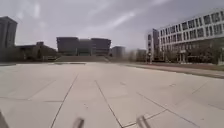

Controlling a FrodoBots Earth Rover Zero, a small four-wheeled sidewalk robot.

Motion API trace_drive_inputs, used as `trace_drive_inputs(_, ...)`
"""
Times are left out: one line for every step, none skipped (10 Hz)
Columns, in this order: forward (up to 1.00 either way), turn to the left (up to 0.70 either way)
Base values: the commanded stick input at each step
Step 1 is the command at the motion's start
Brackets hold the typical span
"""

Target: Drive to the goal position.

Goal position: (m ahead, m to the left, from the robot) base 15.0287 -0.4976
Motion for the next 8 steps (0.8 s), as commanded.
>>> trace_drive_inputs(0.7, 0.0)
trace_drive_inputs(0.7, 0.0)
trace_drive_inputs(0.7, 0.0)
trace_drive_inputs(0.7, 0.0)
trace_drive_inputs(0.7, 0.0)
trace_drive_inputs(0.7, 0.0)
trace_drive_inputs(0.7, 0.0)
trace_drive_inputs(0.7, 0.0)
